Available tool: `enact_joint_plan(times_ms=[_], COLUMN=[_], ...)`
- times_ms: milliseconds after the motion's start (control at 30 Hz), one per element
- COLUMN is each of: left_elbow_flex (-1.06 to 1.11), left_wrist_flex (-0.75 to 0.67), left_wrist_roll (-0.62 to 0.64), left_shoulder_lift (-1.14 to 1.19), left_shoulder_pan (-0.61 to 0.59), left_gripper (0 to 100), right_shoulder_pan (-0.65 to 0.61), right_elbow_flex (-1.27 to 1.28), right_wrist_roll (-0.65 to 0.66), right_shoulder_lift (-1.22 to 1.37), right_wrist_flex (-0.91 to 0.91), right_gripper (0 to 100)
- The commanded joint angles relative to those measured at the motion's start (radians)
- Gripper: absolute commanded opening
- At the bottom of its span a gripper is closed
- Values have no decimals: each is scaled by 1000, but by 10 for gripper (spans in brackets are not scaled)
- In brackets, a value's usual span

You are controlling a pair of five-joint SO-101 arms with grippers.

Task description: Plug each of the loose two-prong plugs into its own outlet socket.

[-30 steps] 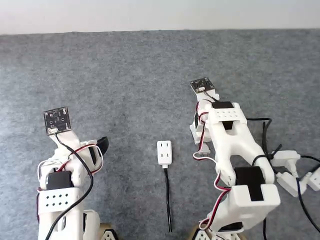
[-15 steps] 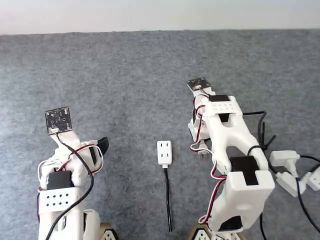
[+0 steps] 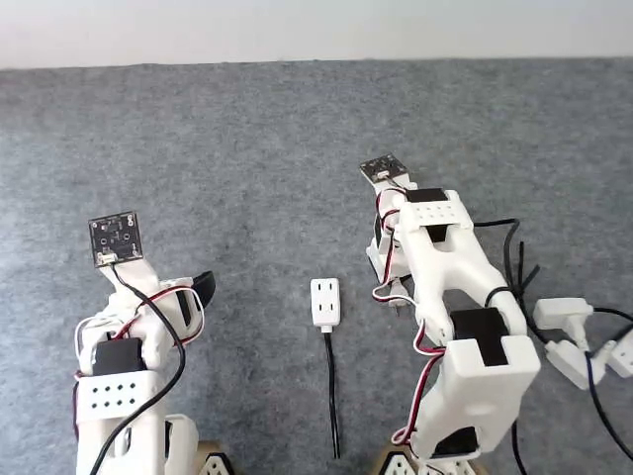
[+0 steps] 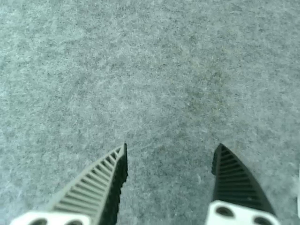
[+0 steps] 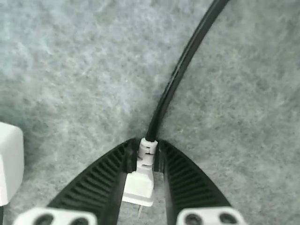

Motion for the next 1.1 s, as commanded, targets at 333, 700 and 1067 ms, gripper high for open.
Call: enact_joint_plan(times_ms=[333, 700, 1067], left_elbow_flex=[-8, 53, 48], left_wrist_flex=[-21, -153, -155], left_wrist_roll=[-12, -6, 69], left_shoulder_lift=[-2, 6, 8], left_shoulder_pan=[0, 49, 92], left_gripper=[277, 276, 276], right_shoulder_pan=[-1, -168, -357], right_elbow_flex=[-43, 12, 229], right_wrist_roll=[3, -63, -63], right_shoulder_lift=[-8, -275, -731], right_wrist_flex=[16, 189, 193], right_gripper=[8, 9, 8])
